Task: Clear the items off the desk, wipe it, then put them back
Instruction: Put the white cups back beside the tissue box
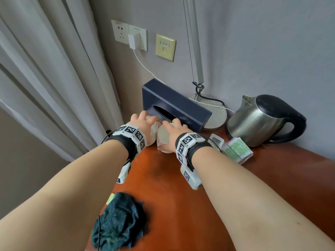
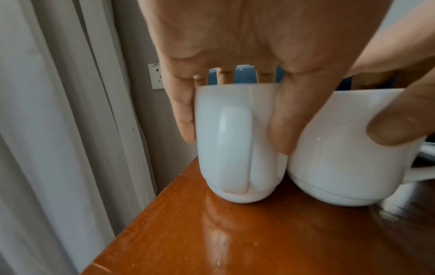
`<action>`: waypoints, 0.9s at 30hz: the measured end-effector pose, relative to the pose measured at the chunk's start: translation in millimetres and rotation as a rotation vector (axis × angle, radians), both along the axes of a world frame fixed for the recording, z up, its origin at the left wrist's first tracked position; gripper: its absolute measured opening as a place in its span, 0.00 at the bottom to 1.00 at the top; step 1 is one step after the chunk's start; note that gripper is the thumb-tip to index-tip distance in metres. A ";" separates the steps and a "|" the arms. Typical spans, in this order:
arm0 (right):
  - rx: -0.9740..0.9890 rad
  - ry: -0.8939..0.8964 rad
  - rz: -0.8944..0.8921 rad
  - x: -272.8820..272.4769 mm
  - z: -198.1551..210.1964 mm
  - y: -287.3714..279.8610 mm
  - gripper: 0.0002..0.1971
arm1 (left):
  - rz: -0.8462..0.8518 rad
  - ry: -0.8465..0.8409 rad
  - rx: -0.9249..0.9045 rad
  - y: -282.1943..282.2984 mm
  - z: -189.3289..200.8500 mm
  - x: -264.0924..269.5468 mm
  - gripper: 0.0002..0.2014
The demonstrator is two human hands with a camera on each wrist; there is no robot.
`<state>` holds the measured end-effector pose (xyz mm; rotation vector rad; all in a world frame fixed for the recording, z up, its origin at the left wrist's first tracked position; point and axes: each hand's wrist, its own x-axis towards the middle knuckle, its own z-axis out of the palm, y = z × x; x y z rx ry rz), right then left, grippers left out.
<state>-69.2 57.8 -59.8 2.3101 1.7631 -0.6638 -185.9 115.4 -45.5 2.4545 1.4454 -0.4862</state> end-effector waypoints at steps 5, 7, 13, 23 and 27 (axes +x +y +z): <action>0.036 0.010 -0.010 -3.1 -5.3 -24.8 0.43 | -0.010 0.008 0.009 -12.6 -1.1 -0.6 0.42; 0.056 0.022 -0.014 -3.9 -4.0 -34.7 0.40 | -0.013 0.029 0.001 -18.4 -0.2 -0.6 0.44; 0.081 0.016 -0.022 8.1 14.6 -70.1 0.39 | 0.019 0.037 -0.048 -39.3 6.2 -1.3 0.46; 0.155 -0.036 -0.132 59.0 77.6 -156.6 0.41 | -0.094 -0.141 0.043 -97.7 51.1 32.1 0.47; 0.151 -0.079 -0.203 88.4 97.2 -206.6 0.41 | -0.180 -0.152 0.103 -131.9 68.7 61.7 0.47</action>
